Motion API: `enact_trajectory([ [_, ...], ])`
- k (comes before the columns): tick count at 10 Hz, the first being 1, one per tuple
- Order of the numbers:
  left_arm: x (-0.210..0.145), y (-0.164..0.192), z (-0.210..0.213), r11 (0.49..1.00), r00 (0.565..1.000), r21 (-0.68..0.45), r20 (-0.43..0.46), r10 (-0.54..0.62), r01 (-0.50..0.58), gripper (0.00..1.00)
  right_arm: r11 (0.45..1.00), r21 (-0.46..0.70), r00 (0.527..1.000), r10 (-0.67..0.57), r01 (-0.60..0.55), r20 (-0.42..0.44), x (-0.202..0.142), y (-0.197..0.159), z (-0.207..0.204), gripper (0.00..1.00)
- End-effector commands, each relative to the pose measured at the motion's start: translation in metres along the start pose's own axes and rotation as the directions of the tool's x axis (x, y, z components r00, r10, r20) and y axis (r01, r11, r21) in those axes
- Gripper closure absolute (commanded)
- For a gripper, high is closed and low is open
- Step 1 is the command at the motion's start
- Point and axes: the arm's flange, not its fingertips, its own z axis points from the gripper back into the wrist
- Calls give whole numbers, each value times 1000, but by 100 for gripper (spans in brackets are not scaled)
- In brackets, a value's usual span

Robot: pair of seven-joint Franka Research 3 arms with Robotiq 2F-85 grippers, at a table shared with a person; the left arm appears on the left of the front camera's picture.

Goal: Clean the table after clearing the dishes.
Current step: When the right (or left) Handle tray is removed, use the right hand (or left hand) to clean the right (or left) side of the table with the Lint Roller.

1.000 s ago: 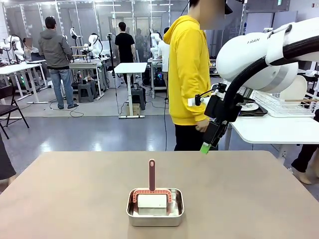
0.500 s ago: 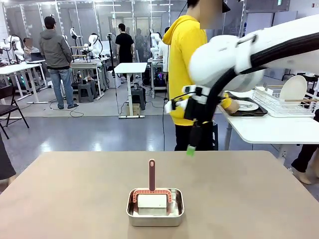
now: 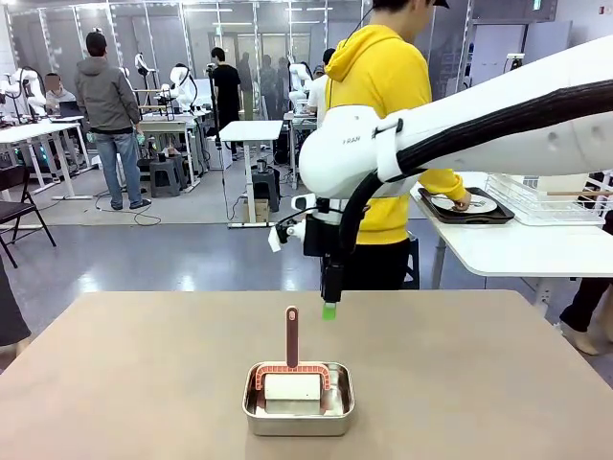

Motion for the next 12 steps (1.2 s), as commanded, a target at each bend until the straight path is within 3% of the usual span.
enact_trajectory([
  [1, 0, -5, 3, 1000, 1000, -5, 5, 17, -17, 0, 1000, 27, 998, 17, -15, -53, 22, -3, -3, 0],
  [6, 0, -5, 3, 1000, 1000, -5, 5, 17, -17, 0, 994, 108, 995, 16, -5, -103, 53, -9, -23, 0],
  [12, 0, -5, 3, 1000, 1000, -5, 5, 17, -17, 0, 993, 118, 988, 39, -21, -150, 81, -8, -46, 0],
])
